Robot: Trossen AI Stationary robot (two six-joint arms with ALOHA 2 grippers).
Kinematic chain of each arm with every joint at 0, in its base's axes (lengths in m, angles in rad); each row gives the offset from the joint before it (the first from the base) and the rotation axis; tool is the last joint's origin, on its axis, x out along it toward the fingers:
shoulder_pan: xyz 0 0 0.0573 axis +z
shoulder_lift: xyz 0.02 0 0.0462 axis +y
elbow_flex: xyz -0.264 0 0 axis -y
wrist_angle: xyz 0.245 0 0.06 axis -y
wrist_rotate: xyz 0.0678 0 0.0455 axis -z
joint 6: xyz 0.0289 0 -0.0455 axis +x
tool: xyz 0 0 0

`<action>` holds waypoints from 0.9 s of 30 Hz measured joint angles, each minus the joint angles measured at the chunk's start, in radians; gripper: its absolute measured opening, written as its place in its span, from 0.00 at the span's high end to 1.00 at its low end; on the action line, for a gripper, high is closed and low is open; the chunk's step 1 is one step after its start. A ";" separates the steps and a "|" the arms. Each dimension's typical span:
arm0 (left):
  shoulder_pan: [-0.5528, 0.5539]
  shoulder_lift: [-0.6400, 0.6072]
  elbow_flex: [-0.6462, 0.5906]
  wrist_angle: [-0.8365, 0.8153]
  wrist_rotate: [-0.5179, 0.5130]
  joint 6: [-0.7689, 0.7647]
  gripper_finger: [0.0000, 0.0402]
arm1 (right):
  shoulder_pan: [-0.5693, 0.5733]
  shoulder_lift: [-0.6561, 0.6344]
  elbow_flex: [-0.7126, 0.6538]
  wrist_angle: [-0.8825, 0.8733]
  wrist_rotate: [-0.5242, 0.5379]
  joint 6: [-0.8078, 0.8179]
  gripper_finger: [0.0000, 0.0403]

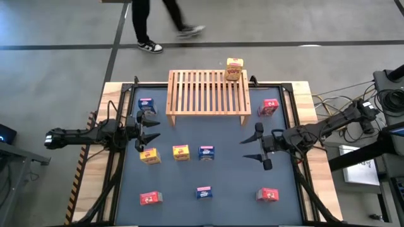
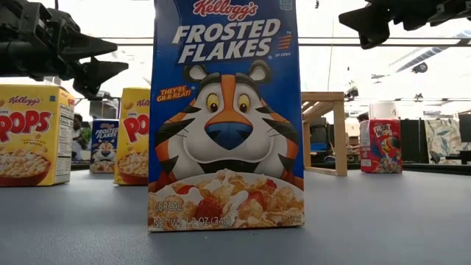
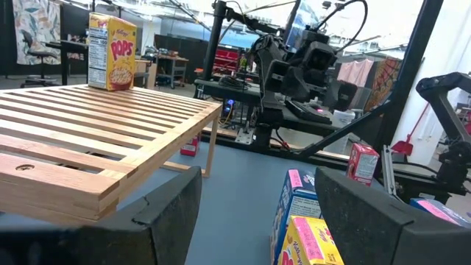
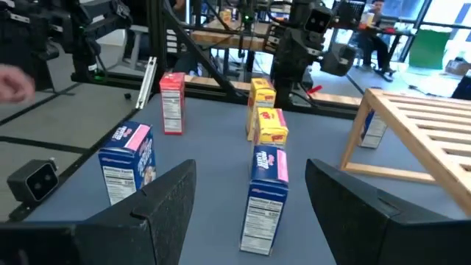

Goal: Stack cereal on shelf
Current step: Put the left yellow cereal box on the shelf aligned with the other yellow cereal box

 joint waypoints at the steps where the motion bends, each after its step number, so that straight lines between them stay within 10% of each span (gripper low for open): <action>1: 0.000 0.000 0.000 0.000 0.000 0.000 0.38 | 0.000 0.009 0.000 0.008 0.001 0.006 0.39; 12: 0.001 0.001 0.001 0.033 0.000 0.241 0.38 | 0.008 0.136 0.000 0.060 0.002 0.072 0.39; 27: 0.001 0.000 0.001 0.057 -0.002 0.035 0.38 | 0.047 0.190 0.000 0.126 0.033 0.082 0.39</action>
